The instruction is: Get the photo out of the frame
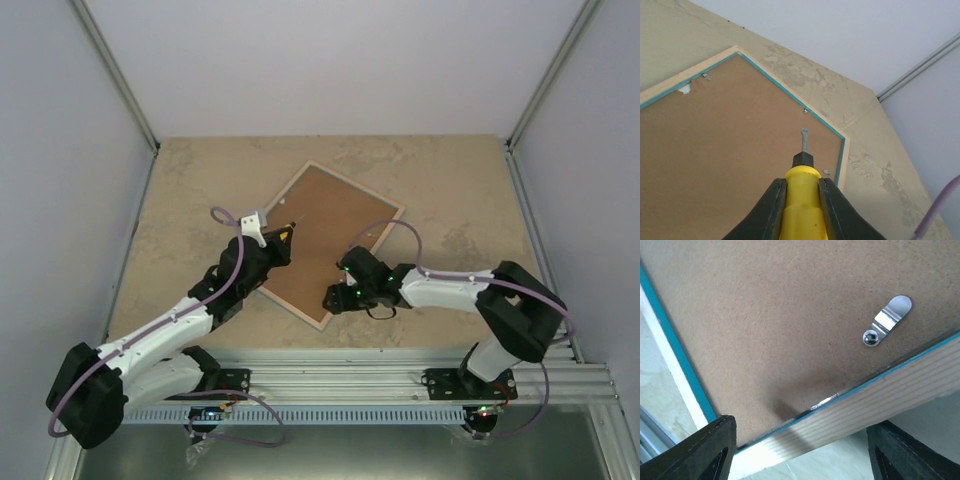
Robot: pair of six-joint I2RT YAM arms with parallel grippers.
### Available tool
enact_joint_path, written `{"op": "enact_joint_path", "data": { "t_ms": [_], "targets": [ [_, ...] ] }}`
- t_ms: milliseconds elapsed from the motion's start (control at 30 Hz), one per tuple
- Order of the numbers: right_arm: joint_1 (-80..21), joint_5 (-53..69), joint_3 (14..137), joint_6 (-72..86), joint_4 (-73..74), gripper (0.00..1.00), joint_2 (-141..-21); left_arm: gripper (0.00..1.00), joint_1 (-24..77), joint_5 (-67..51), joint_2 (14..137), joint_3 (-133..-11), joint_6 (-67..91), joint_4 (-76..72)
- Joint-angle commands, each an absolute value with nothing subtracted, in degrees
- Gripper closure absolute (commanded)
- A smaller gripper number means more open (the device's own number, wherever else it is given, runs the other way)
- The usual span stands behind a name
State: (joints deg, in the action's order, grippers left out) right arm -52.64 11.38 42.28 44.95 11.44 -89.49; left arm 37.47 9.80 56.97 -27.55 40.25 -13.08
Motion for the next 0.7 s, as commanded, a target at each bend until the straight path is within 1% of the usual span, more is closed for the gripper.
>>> {"op": "enact_joint_path", "data": {
  "t_ms": [0,133,300,500,667],
  "targets": [
    [-53.8,12.2,47.3,44.8,7.4,0.28,-95.6,1.00,36.6,11.7,55.7,-26.8,39.5,-12.4],
    [-54.2,12.9,51.9,42.9,7.2,0.28,-100.1,1.00,35.9,11.7,55.8,-26.5,39.7,-12.4],
    [-54.1,13.0,56.8,37.6,12.1,0.27,-102.9,1.00,35.2,11.8,56.2,-26.4,40.0,-12.3],
    [-50.8,11.6,57.6,30.3,17.3,0.24,-98.1,1.00,34.5,11.4,57.3,-26.3,40.5,-12.5],
    [-42.8,10.5,59.6,25.2,19.6,0.24,-94.0,1.00,34.1,10.5,58.9,-26.3,40.5,-13.3]
  ]
}}
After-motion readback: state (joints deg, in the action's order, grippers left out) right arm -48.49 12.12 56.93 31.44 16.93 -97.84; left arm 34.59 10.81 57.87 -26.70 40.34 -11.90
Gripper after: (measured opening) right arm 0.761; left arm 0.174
